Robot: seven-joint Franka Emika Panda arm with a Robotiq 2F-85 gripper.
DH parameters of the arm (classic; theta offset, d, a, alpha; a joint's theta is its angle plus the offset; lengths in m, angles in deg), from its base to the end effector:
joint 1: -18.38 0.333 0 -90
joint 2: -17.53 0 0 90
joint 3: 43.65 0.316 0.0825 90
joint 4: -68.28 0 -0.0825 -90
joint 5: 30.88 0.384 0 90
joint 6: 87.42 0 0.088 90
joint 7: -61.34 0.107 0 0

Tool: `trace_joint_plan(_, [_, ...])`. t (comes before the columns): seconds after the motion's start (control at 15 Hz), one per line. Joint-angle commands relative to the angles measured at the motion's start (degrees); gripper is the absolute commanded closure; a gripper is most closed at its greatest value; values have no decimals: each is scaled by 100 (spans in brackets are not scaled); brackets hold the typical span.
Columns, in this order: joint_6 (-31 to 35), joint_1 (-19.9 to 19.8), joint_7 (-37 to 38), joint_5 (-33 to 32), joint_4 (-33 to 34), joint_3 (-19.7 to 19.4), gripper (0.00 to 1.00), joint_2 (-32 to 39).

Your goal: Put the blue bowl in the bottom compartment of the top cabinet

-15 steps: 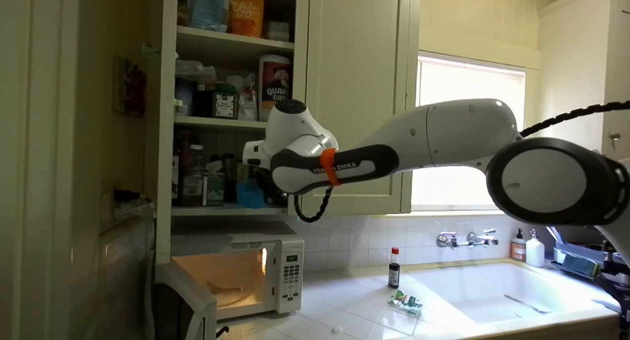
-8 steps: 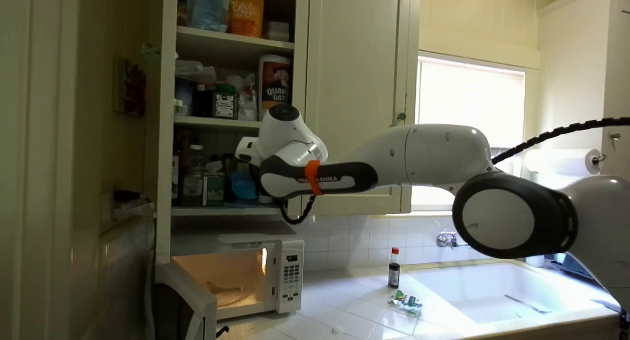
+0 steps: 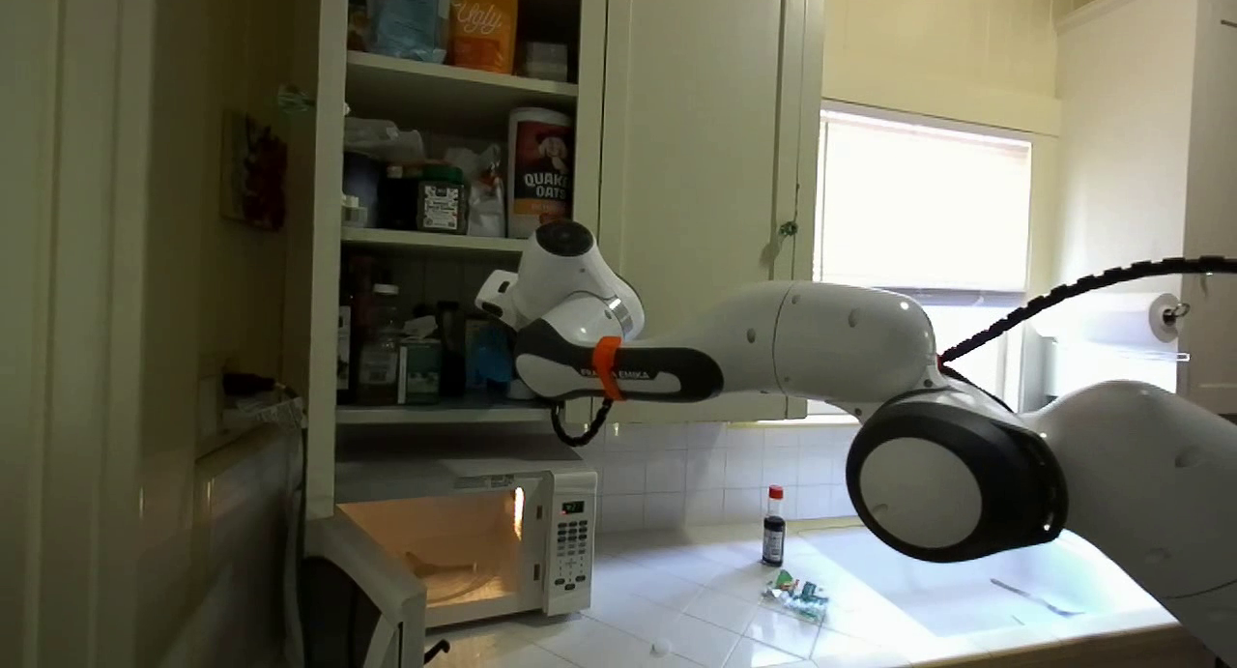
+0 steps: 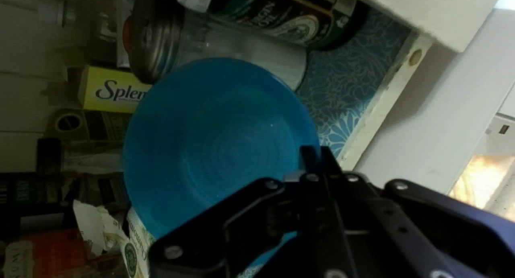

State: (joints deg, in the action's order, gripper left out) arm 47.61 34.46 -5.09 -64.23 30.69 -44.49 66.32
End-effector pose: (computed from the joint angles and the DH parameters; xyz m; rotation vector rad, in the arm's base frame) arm 0.7801 0.2120 0.5834 1.4813 1.6313 0.5986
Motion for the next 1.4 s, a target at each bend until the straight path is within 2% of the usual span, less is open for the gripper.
trace_joint_plan(0.0, [-86, -23, -55, 301, 731, -190, 99, 480])
trace_joint_plan(0.2, [-124, -32, -85, 519, 974, -298, 99, 654])
trace_joint_plan(0.27, [-72, -92, -4, 444, 877, -194, 99, 617])
trace_joint_plan(1.33, [-250, -283, -71, 706, 882, -142, 99, 732])
